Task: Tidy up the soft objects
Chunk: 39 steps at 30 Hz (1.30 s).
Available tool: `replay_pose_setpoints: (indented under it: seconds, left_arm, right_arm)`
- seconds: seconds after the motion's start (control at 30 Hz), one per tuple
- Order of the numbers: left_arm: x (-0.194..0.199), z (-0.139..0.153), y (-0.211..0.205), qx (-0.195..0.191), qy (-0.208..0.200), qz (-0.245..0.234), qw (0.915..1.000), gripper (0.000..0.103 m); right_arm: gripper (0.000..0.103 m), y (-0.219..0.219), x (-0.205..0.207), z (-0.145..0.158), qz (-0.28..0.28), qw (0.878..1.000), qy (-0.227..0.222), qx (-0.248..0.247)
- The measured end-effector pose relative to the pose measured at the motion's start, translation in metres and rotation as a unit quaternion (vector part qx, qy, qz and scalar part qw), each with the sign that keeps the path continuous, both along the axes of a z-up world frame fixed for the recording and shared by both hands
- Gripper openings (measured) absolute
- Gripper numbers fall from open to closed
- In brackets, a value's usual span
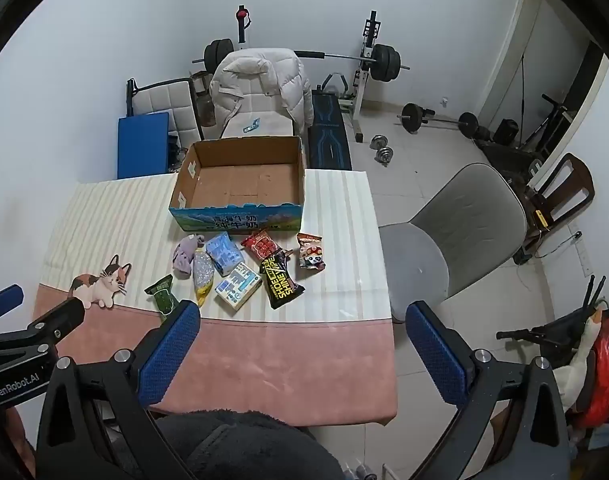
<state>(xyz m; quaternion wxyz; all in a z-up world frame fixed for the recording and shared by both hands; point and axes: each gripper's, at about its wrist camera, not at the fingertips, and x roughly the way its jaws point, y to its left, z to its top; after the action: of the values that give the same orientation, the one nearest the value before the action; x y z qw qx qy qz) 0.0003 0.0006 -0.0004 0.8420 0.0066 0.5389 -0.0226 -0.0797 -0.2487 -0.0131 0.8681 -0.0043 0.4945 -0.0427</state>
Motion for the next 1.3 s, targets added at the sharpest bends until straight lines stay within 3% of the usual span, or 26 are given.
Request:
replay_pose_setpoints:
  seconds: [1.3]
  left_arm:
    - [-0.006, 0.007, 0.002, 0.002, -0.019, -0.009, 0.9998, 0.103]
  right_arm:
    - [0.103, 0.008, -0.010, 0.008, -0.001, 1.000, -0.016, -0.003]
